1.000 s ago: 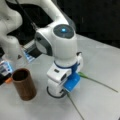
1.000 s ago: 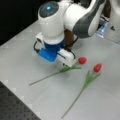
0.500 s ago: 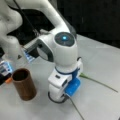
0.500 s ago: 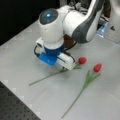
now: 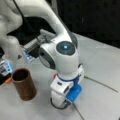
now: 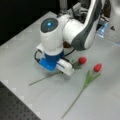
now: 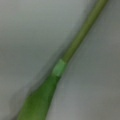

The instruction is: Flower insertion into a vase

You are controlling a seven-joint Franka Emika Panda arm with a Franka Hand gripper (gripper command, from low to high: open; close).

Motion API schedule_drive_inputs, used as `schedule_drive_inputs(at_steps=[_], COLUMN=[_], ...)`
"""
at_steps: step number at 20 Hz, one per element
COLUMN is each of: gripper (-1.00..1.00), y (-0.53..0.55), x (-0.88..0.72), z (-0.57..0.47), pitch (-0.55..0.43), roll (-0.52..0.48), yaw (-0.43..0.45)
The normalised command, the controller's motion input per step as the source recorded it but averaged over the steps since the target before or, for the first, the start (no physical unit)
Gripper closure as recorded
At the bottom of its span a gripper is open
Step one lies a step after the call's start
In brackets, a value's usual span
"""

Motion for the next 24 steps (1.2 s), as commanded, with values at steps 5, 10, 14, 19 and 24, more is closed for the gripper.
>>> schedule_drive_inputs(at_steps=[5, 10, 14, 19, 24], gripper=[1.00, 1.00, 1.00, 1.00, 1.00], y=[-0.08, -0.07, -0.06, -0.09, -0.09], x=[0.14, 0.13, 0.12, 0.09, 0.04], z=[-0.23, -0.15, -0.17, -0.17, -0.16], pitch=[-0.104, -0.049, -0.039, -0.039, -0.021], roll=[0.086, 0.093, 0.089, 0.082, 0.081], yaw=[-0.072, -0.077, -0.080, -0.083, -0.085])
